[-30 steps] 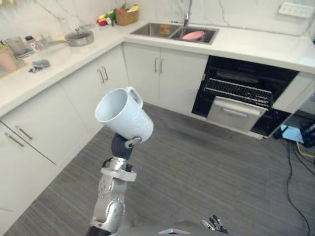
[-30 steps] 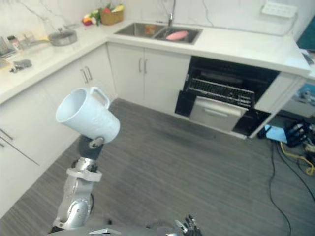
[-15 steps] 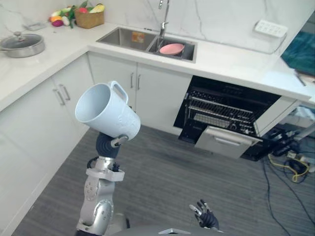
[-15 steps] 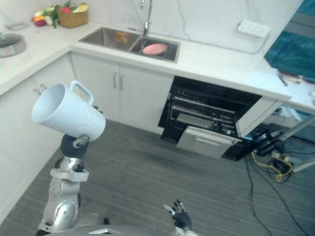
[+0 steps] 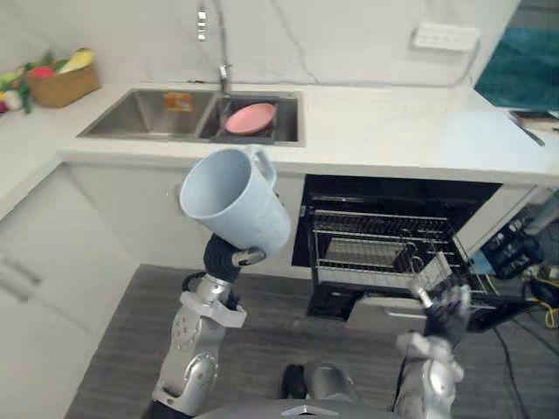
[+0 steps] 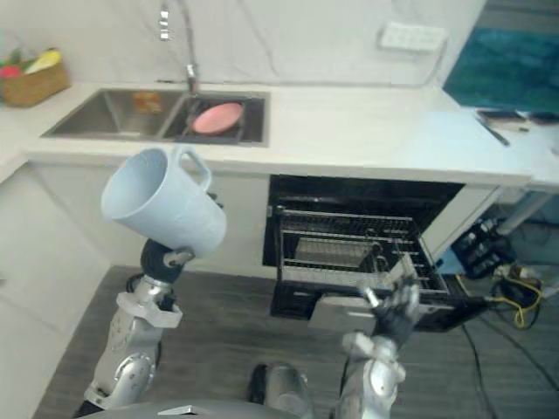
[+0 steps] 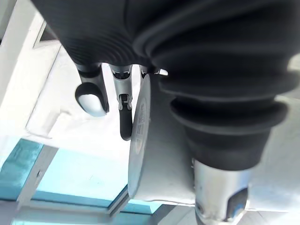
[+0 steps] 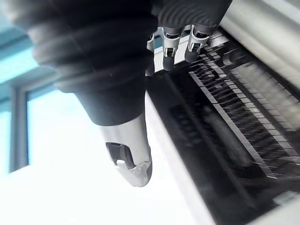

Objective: Walk over to the sink, pick up the cup, carry it to the dishwasher, place the cup inside the dishwasher, then close the dishwasher door

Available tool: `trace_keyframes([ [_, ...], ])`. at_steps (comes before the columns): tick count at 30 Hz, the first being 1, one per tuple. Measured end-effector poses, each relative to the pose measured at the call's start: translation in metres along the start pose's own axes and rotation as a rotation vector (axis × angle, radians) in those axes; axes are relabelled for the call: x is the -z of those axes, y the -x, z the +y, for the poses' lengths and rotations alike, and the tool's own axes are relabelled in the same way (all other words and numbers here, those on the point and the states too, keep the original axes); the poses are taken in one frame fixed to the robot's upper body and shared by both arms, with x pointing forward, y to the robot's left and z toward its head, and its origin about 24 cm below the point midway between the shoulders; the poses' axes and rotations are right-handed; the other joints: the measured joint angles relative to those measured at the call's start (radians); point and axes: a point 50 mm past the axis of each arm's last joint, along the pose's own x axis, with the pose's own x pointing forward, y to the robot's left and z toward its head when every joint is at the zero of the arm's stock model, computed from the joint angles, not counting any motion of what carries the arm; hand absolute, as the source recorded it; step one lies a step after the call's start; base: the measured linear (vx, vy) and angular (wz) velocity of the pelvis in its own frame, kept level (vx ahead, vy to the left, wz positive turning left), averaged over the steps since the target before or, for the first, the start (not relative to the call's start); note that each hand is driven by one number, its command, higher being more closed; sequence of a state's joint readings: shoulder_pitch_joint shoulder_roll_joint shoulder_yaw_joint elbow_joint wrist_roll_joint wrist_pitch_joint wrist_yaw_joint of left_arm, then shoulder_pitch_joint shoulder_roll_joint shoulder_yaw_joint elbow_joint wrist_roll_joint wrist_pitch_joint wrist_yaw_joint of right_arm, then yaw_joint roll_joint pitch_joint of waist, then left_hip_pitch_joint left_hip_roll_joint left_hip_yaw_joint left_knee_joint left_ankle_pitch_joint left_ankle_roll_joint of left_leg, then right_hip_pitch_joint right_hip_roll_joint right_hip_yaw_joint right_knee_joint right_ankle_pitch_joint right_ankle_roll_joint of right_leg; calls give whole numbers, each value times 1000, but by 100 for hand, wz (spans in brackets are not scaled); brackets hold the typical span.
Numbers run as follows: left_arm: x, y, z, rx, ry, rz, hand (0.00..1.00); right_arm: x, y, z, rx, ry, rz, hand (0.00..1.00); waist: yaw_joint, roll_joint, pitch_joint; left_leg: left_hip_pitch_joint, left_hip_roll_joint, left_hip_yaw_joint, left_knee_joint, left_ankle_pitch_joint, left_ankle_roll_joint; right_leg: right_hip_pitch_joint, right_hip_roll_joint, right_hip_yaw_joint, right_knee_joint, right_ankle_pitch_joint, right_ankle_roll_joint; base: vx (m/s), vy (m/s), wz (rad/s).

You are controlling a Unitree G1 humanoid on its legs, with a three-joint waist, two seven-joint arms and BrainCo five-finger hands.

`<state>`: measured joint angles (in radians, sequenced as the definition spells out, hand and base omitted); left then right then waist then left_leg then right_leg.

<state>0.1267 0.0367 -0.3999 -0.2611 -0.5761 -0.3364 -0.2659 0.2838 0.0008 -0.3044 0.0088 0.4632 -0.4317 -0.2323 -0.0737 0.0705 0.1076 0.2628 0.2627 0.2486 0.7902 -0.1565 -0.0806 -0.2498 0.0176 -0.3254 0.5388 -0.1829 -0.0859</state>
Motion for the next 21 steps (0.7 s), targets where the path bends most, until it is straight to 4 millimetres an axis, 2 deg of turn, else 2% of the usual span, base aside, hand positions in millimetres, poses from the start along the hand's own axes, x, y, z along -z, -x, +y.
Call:
trace_keyframes([
  [1, 4, 0, -6, 11, 6, 9, 100, -15, -1, 4, 10, -30, -66, 0, 0, 0, 6, -115, 30, -65, 212, 182, -22, 62, 33, 28, -31, -25, -6, 524, -103, -59],
  [2, 5, 0, -8, 15, 8, 12, 100, -18, 0, 4, 17, -36, -81, 0, 1, 0, 7, -145, 35, -74, 261, 181, -23, 78, 42, 35, -42, -29, -8, 513, -85, -66],
  [3, 8, 0, -12, 25, 14, 22, 100, -29, 3, 3, 38, -42, -144, 0, 6, -9, 13, -250, 48, -84, 399, 140, -15, 150, 67, 71, -96, -39, -15, 516, -62, -90],
  [4, 9, 3, -13, 25, -1, 36, 100, -38, 6, 7, 44, -33, -208, 0, 13, -24, 17, -325, 48, -64, 430, 78, 4, 225, 80, 120, -158, -41, -17, 414, -44, -113],
  [5, 9, 4, -12, 18, -8, 40, 100, -43, 8, 10, 45, -37, -239, 0, 17, -28, 14, -353, 50, -43, 413, 47, 14, 256, 85, 149, -188, -40, -16, 511, 7, -140],
  [7, 10, 5, -13, 3, -16, 42, 100, -65, 11, 26, 27, -78, -371, 0, 23, -24, 12, -434, 60, 31, 195, -48, 23, 328, 97, 278, -253, -38, 0, 555, 105, -158],
  [8, 11, 5, -14, -2, -15, 43, 100, -69, 11, 32, 17, -98, -394, 0, 24, -24, 12, -440, 55, 36, 111, -62, 24, 337, 97, 314, -255, -44, 13, 504, 199, -166],
  [9, 12, 5, -15, -3, -10, 47, 100, -76, 10, 38, 15, -131, -430, 0, 24, -22, 10, -437, 24, 11, -77, -71, 23, 348, 96, 383, -250, -56, 35, 518, 270, -170],
  [10, 12, 6, -14, -10, -12, 52, 100, -80, 10, 44, 19, -163, -449, 0, 24, -21, 7, -435, -23, -62, -265, -62, 28, 353, 89, 453, -239, -74, 66, 526, 313, -165],
  [11, 12, 7, -13, -11, -16, 56, 100, -81, 10, 47, 26, -170, -457, 0, 21, -23, 3, -431, -49, -103, -354, -42, 38, 350, 82, 484, -228, -88, 90, 525, 385, -150],
  [12, 13, 8, -13, -18, -16, 62, 100, -83, 11, 49, 34, -176, -465, 0, 18, -23, 0, -409, -93, -179, -526, 70, 41, 349, 65, 537, -196, -121, 140, 406, 341, -117],
  [13, 14, 11, -13, -26, -16, 72, 100, -83, 12, 51, 26, -171, -460, 0, 24, -22, -9, -372, -112, -207, -566, 146, -16, 348, 53, 566, -173, -143, 169, 585, 443, -155],
  [14, 15, 19, -9, -57, -26, 100, 100, -76, 15, 55, 28, -184, -415, 0, 32, -59, -36, -328, -141, -199, -593, 135, -31, 329, 16, 599, -144, -166, 201, 454, 333, -123],
  [15, 17, 22, -8, -71, -28, 123, 100, -73, 17, 58, 23, -188, -393, 0, 11, -83, -47, -330, -160, -197, -569, 115, -2, 322, -17, 594, -155, -149, 195, 469, 339, -105],
  [17, 17, 25, -7, -79, -27, 132, 100, -72, 17, 58, 16, -178, -380, 0, 16, -92, -53, -297, -158, -194, -562, 91, 2, 334, -23, 600, -161, -97, 207, 307, 199, -87],
  [18, 18, 25, -7, -68, -32, 142, 100, -72, 16, 58, 20, -172, -377, 0, 10, -86, -50, -257, -144, -187, -585, 90, 3, 289, 12, 594, -46, -66, 230, 232, 82, -90],
  [19, 18, 25, -7, -60, -35, 146, 100, -72, 15, 57, 23, -168, -378, 0, 2, -70, -45, -236, -123, -187, -596, 89, 4, 250, 36, 601, 26, -40, 222, 163, 13, -59],
  [20, 21, 27, -8, -51, -30, 160, 100, -73, 14, 53, 27, -149, -381, 0, -21, -42, -53, -196, -102, -174, -633, 89, 2, 231, 35, 591, -50, -108, 177, 165, 1, -59],
  [21, 21, 29, -9, -29, -26, 168, 100, -73, 15, 49, 41, -133, -378, 0, -24, -61, -88, -180, -128, -134, -653, 74, -17, 218, -26, 584, -264, 19, 166, 195, -2, -59],
])
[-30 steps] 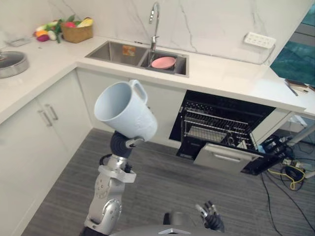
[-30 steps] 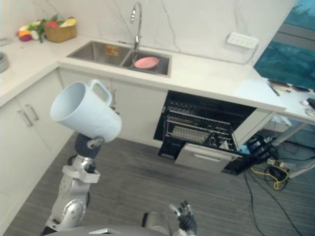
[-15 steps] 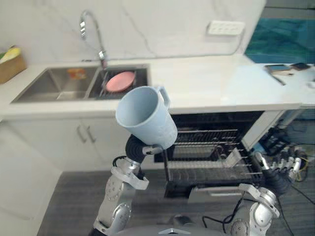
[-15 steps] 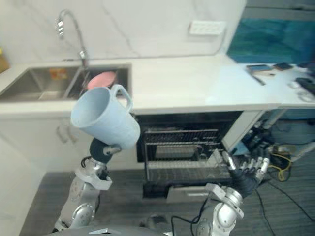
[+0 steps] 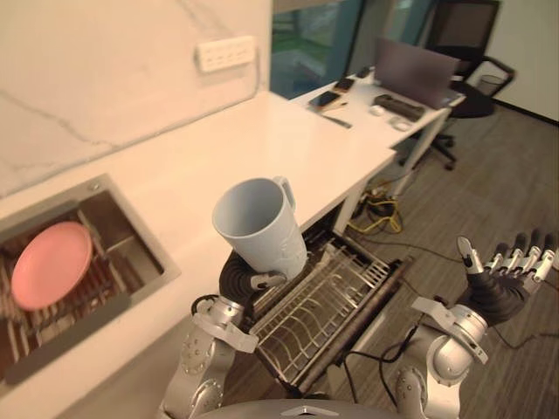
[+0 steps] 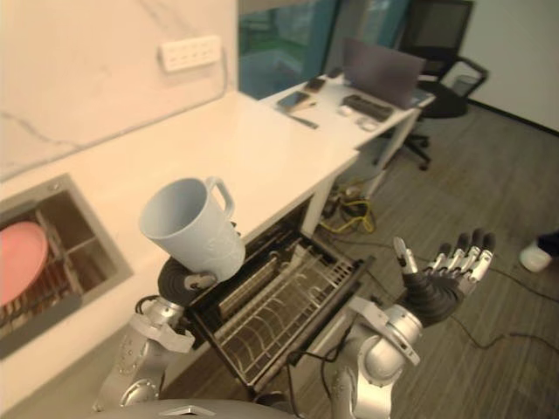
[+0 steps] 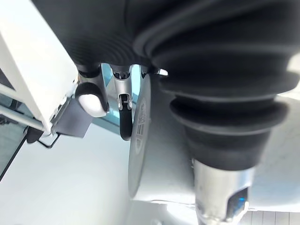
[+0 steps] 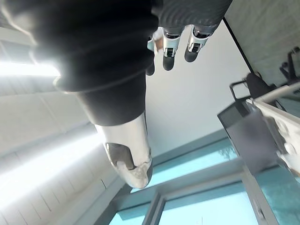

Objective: Walk over to the sink, pick up the cup, carry it to the dishwasher, place the cup inside the dishwasher, then close the dishwasher door

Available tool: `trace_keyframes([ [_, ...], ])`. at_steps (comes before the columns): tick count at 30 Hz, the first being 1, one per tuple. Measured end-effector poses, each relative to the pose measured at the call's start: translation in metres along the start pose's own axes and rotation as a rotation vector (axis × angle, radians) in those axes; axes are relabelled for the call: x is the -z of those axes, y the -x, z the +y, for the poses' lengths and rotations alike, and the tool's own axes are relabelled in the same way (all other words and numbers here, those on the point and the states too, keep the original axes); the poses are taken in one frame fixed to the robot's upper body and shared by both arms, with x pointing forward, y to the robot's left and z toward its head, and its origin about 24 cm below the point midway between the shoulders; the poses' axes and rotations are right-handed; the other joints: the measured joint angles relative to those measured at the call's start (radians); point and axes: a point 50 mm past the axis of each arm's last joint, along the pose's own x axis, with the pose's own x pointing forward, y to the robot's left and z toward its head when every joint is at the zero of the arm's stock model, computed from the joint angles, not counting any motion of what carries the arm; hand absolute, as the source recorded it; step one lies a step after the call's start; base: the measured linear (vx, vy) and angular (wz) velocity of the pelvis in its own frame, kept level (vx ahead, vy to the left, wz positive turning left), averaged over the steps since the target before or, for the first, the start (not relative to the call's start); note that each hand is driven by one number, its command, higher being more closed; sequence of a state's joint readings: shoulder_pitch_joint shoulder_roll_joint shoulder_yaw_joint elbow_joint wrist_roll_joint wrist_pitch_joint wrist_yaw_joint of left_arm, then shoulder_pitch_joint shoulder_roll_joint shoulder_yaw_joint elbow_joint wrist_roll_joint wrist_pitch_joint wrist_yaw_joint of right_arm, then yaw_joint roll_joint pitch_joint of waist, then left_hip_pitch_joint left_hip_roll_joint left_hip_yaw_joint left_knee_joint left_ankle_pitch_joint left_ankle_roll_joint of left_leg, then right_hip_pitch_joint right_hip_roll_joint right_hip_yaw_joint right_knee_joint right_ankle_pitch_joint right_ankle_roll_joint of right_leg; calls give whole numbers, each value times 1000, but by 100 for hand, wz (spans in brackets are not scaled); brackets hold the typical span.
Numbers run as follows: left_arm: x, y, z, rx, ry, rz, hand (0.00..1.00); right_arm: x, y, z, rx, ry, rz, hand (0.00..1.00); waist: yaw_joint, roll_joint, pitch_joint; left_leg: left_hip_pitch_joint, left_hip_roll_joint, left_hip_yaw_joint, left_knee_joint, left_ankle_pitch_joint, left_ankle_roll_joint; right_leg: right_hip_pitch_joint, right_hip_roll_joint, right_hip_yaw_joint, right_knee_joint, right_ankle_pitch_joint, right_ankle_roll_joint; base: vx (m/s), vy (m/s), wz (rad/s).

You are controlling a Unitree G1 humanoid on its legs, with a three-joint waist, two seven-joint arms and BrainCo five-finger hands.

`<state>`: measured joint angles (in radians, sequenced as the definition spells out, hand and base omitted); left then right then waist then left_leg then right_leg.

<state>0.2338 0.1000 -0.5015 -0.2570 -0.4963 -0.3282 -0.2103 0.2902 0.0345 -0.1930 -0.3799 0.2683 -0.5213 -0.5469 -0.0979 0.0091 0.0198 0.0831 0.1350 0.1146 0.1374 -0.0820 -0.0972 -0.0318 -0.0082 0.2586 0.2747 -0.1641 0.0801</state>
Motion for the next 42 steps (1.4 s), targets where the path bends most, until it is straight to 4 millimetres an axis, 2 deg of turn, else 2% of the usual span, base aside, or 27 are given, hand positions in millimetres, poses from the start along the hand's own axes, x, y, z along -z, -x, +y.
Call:
trace_keyframes([
  [1, 0, -1, -1, 18, 0, 3, 100, 0, -1, -1, 7, 5, -3, 0, -3, -22, -8, 6, -15, 12, -1, -21, -12, -7, -29, 3, -57, 16, 2, 186, -26, -36],
  [2, 12, -4, -6, 46, 23, 50, 100, -2, -4, -11, 29, 45, -10, 0, -29, 12, -12, 10, 11, 14, -5, -63, -23, 9, -16, -10, -71, 17, 12, 162, -6, -9],
  [3, 18, -4, -13, 81, 47, 82, 100, -3, -6, -17, 46, 68, -4, 0, -37, 28, -8, 24, 15, 31, -9, -79, -28, 7, -9, -4, -77, 18, 15, 124, 22, -19],
  [5, 21, -3, -17, 109, 58, 109, 100, 0, -6, -16, 44, 57, 25, 0, -30, 47, -13, 41, 16, 85, -12, -92, -16, -11, 3, 0, -75, 31, 36, 39, 40, -76],
  [6, 21, -4, -16, 109, 54, 107, 100, 1, -6, -12, 19, 44, 35, 0, -8, 55, -12, 47, 24, 133, -4, -109, -2, -47, 16, -52, -69, 65, 50, -55, -16, -130],
  [7, 20, -6, -14, 98, 42, 103, 100, 3, -8, -8, -17, 31, 38, 0, 17, 56, -8, 52, 31, 179, -4, -124, 6, -71, 16, -148, -85, 97, 36, -65, -29, -142],
  [8, 18, -7, -11, 86, 32, 99, 100, 3, -10, -3, -44, 16, 34, 0, 39, 51, 1, 64, 37, 217, -9, -128, 7, -75, -10, -218, -112, 107, 2, -113, 0, -123],
  [9, 18, -9, -6, 60, 18, 99, 100, 3, -13, 4, -93, -5, 19, 0, 38, 55, 25, 83, 30, 255, -21, -116, 1, -66, -89, -421, -93, 56, -26, -127, 98, -116],
  [10, 13, -6, 3, 18, -13, 91, 100, 9, -14, 14, -153, -32, 36, 0, 42, 46, 28, 95, 22, 294, -15, -116, 0, -82, -149, -533, -50, 71, -62, -110, 103, -99],
  [11, 9, -5, 9, -3, -34, 84, 100, 13, -13, 19, -185, -46, 54, 0, 43, 27, 32, 95, 14, 301, -6, -122, 2, -89, -163, -545, -46, 114, -67, -78, 88, -85],
  [12, 3, -6, 18, -27, -66, 70, 100, 18, -10, 27, -241, -57, 86, 0, 44, -3, 45, 82, 4, 294, 23, -138, -4, -95, -164, -528, -62, 182, -10, -67, -12, -56],
  [15, -3, -11, 25, -50, -100, 46, 100, 28, -4, 41, -382, -38, 160, 0, 71, -12, 47, 20, 14, 263, 58, -161, -1, -79, -126, -508, -224, 286, -6, -98, -23, -31],
  [16, -4, -12, 26, -52, -106, 45, 100, 29, -4, 43, -400, -34, 169, 0, 73, -12, 48, 16, 13, 262, 60, -162, -1, -69, -124, -508, -253, 299, -2, -66, 7, -8],
  [17, -5, -14, 25, -54, -118, 39, 100, 32, -4, 52, -484, -24, 197, 0, 81, -16, 55, 6, 5, 252, 73, -167, 0, -27, -120, -508, -362, 366, 8, -53, 17, -3],
  [19, -6, -14, 27, -76, -130, 36, 100, 36, -8, 59, -540, -35, 215, 0, 90, -14, 61, -3, 5, 240, 92, -173, 2, -24, -121, -507, -359, 370, 8, -52, 26, 1],
  [21, -14, -14, 38, -144, -186, 9, 100, 37, -13, 67, -591, -100, 243, 0, 108, -22, 65, -36, 7, 229, 115, -175, 4, -41, -124, -515, -359, 378, 3, -55, 4, 13],
  [24, -27, -13, 54, -251, -228, -41, 100, 38, -11, 78, -672, -151, 271, 0, 116, -30, 79, -101, 9, 184, 150, -172, 7, -63, -131, -553, -359, 386, -2, -69, -26, 35],
  [28, -35, -14, 62, -306, -250, -84, 100, 37, -12, 84, -723, -161, 272, 0, 138, -29, 100, -138, -8, 135, 149, -150, 16, -64, -152, -602, -359, 391, -6, -66, -7, 40],
  [35, -39, -13, 62, -356, -433, -96, 100, 29, -12, 91, -797, -219, 249, 0, 147, -36, 122, -120, -22, 115, 128, -125, 22, -33, -168, -629, -359, 393, -2, -63, 10, 15],
  [38, -38, -14, 60, -359, -493, -93, 100, 16, -8, 99, -839, -273, 206, 0, 145, -36, 124, -115, -21, 113, 119, -116, 20, -32, -167, -629, -359, 391, 0, -36, -8, 1],
  [42, -35, -20, 51, -325, -593, -95, 100, 17, 3, 107, -884, -308, 227, 0, 141, -34, 125, -99, -21, 109, 110, -109, 18, -15, -169, -634, -359, 391, 1, -11, 0, 3],
])
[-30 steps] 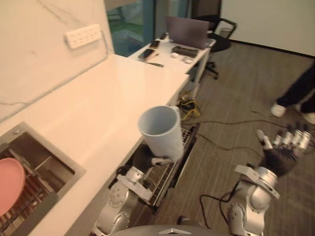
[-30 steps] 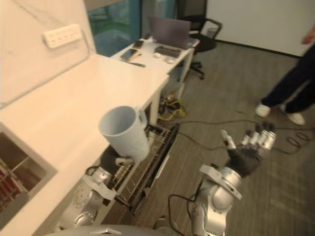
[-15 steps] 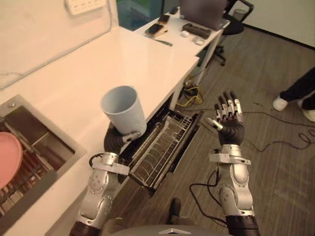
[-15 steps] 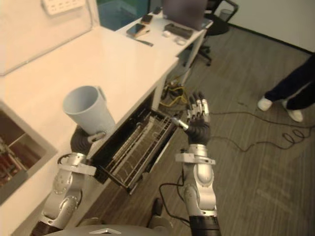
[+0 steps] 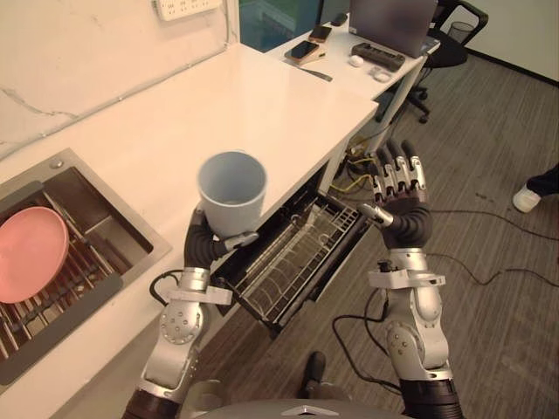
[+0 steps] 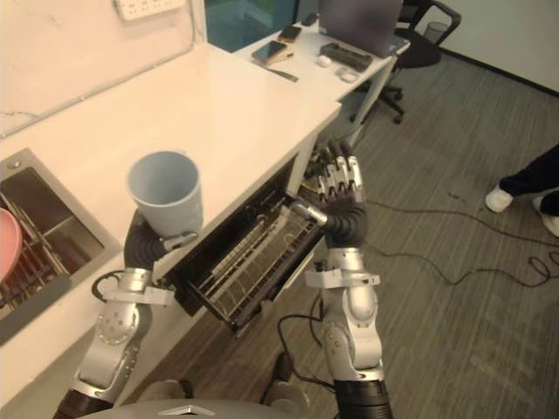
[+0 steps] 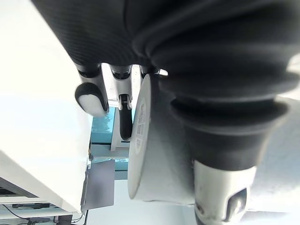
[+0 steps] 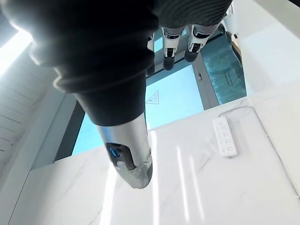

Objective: Walk over to the sink, pick up the cup, carry it to the dishwasher, place the cup inside the dishwasher, then close the dishwasher door

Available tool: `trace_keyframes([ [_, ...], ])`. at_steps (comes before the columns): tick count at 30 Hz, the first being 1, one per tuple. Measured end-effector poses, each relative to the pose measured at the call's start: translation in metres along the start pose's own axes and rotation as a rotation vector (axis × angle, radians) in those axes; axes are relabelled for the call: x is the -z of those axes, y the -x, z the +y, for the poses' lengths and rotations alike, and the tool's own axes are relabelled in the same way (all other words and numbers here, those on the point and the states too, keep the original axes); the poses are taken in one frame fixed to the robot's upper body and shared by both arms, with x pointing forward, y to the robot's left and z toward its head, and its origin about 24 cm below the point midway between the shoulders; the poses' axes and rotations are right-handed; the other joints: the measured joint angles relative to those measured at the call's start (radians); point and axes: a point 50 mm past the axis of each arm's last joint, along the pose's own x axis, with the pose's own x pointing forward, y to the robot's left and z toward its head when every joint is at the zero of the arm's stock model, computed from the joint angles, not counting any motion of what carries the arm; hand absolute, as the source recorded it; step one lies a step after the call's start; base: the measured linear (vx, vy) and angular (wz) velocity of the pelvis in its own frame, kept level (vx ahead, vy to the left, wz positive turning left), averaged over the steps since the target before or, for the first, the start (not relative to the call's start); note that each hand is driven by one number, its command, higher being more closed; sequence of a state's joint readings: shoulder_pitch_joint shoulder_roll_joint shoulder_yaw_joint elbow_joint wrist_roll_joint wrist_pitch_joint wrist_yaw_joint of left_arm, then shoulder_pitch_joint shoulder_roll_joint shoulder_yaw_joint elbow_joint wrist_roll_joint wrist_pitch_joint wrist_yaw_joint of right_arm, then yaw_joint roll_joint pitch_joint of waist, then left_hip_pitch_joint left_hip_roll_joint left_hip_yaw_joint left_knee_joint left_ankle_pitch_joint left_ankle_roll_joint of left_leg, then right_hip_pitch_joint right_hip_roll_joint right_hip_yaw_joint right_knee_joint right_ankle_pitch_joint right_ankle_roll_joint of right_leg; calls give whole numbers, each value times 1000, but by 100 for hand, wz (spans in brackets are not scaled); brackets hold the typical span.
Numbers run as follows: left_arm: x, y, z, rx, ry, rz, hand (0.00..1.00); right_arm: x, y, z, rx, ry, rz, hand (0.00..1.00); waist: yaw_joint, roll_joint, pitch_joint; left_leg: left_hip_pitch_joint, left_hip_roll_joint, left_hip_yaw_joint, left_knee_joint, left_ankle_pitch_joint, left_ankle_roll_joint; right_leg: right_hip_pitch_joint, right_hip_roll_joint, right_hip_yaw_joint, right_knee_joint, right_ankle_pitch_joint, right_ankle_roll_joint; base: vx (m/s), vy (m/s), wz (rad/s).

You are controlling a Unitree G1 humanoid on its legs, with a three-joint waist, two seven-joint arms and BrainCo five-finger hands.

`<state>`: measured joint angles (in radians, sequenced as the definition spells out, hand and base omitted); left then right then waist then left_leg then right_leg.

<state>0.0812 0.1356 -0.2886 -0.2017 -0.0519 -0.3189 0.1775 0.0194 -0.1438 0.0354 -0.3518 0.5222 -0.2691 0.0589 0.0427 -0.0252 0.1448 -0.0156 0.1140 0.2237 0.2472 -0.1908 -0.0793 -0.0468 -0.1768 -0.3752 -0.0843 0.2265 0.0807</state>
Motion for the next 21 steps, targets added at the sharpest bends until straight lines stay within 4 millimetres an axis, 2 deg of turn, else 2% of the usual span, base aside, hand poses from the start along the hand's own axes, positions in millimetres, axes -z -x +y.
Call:
trace_keyframes([
  [6, -3, -2, -12, 16, -93, -39, 100, 9, 2, 21, -87, -67, 24, 0, -3, 2, 0, 16, 0, 14, -25, 11, -3, -1, 0, 8, 0, -2, 2, -6, 1, -3],
  [14, -5, -5, -32, 69, -123, -75, 100, 22, 6, 45, -194, -133, 90, 0, -9, 6, -2, 27, 0, 26, -26, 11, -3, 2, 2, 18, 0, 1, 2, -14, 12, -4],
  [21, 1, -3, -37, 76, -133, -53, 100, 26, 9, 53, -231, -155, 126, 0, -14, 16, -9, 41, 2, 39, -28, 11, -3, 7, 4, 30, -2, 1, 5, -38, 5, -5],
])
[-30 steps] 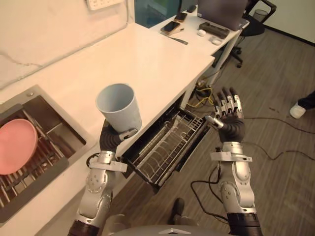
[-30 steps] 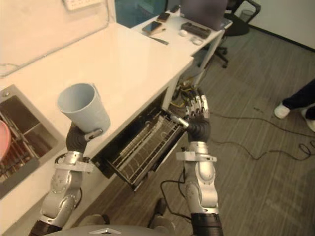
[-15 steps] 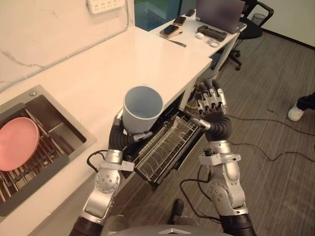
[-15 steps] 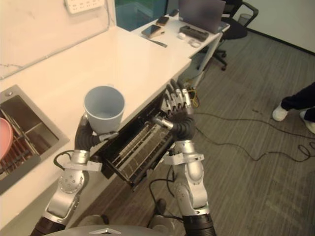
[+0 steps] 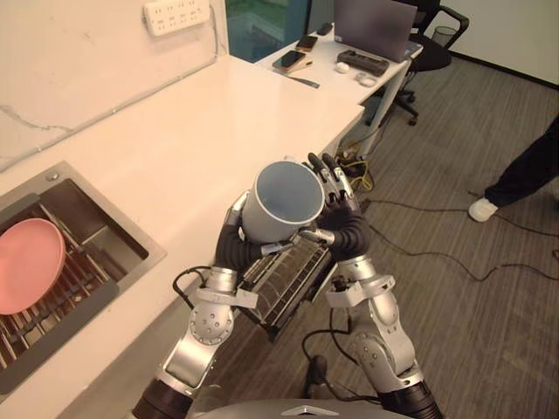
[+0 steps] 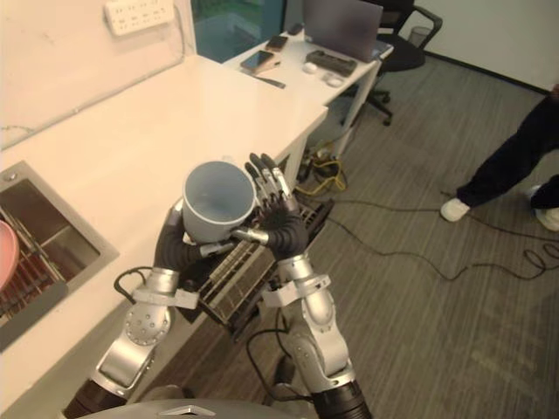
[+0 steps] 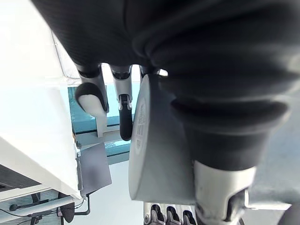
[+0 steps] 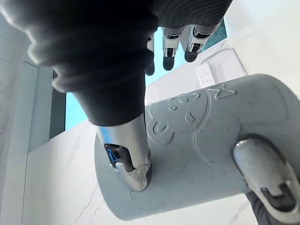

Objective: Walk over to the sink, pick up the cup, carry it to the dishwasher, place the cup inside the dishwasher, then close the dishwasher door

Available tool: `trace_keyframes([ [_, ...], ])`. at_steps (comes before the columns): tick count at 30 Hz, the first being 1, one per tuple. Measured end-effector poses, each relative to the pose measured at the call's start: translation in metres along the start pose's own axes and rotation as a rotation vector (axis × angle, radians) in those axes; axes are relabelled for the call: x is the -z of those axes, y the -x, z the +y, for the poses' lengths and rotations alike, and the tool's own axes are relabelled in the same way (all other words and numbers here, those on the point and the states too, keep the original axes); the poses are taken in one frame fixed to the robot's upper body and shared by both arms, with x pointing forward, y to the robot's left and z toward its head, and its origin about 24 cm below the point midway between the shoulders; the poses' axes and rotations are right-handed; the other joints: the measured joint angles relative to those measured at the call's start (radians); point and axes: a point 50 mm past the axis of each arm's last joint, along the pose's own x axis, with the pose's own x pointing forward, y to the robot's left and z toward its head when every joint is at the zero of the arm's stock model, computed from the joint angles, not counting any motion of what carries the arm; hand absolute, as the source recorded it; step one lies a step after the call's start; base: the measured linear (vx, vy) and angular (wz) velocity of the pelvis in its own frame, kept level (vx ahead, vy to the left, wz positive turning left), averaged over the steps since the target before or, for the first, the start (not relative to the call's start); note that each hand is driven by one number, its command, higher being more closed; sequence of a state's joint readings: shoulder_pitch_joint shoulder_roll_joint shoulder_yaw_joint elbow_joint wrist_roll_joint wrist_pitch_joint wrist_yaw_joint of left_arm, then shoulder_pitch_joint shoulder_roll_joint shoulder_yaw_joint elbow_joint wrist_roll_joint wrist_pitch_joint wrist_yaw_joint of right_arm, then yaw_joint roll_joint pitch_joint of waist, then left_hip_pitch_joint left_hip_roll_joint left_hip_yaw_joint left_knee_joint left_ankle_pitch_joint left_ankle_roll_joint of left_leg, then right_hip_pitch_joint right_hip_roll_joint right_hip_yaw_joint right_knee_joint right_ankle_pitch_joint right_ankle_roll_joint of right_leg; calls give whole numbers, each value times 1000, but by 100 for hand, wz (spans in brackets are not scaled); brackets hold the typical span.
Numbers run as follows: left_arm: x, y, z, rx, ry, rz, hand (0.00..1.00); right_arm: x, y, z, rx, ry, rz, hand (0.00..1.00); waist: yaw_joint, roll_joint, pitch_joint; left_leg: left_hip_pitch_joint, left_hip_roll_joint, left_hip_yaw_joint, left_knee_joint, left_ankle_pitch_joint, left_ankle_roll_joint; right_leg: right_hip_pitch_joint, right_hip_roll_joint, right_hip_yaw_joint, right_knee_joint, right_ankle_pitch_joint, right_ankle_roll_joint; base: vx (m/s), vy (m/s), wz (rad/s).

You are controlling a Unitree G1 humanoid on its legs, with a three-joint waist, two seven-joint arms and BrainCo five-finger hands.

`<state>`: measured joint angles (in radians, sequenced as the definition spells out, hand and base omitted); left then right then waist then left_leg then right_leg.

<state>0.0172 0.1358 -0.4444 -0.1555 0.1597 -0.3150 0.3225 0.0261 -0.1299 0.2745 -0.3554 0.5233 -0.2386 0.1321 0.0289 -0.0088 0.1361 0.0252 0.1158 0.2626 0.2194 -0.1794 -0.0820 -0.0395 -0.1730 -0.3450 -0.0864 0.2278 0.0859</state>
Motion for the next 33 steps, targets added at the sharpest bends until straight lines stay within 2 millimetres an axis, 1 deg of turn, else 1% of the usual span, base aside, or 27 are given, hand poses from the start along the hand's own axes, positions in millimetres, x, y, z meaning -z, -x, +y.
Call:
trace_keyframes([
  [6, 4, 2, -6, 8, 1, 30, 100, 7, 1, 6, -24, -17, 31, 0, -6, 20, -14, 13, 2, 12, -13, 3, -3, 0, 3, 9, 0, -5, 6, -13, -1, -5],
  [10, 7, 2, -7, 13, -22, 42, 100, 9, 1, 7, -27, -20, 42, 0, -5, 21, -16, 13, 4, 12, -13, 3, -4, 0, 4, 9, 1, -2, 2, 0, 0, 0],
  [12, 11, 2, -10, 21, -31, 58, 100, 11, 2, 11, -36, -25, 50, 0, -6, 20, -20, 13, 4, 11, -13, 3, -4, 0, 4, 9, 2, -1, 2, 0, 0, 0],
  [17, 12, 2, -11, 21, -47, 54, 100, 11, 2, 10, -37, -21, 52, 0, -6, 19, -34, 13, 4, 11, -13, 3, -4, 0, 4, 9, 2, 0, 2, 0, 0, 0],
  [21, 13, 3, -11, 19, -54, 58, 100, 12, 2, 10, -36, -13, 57, 0, -6, 12, -42, 14, 4, 11, -13, 4, -4, 1, 4, 9, 1, 2, 4, -8, 1, 0],
  [22, 13, 3, -11, 19, -59, 58, 100, 12, 2, 10, -36, -13, 58, 100, -6, 11, -44, 14, 4, 11, -13, 4, -4, 1, 4, 9, 1, 2, 6, -32, 2, 0],
  [25, 16, 3, -11, 12, -70, 65, 100, 12, 3, 10, -43, 0, 67, 100, -7, 10, -44, 14, 4, 11, -13, 5, -4, 1, 4, 10, 0, -3, 12, -11, 0, 0],
  [33, 23, 5, -10, -2, -99, 104, 100, 15, 4, 10, -51, 78, 104, 100, -16, 11, -46, 14, 4, 10, -14, 5, -5, 1, 4, 9, 2, 1, 7, 0, 0, 0],
])
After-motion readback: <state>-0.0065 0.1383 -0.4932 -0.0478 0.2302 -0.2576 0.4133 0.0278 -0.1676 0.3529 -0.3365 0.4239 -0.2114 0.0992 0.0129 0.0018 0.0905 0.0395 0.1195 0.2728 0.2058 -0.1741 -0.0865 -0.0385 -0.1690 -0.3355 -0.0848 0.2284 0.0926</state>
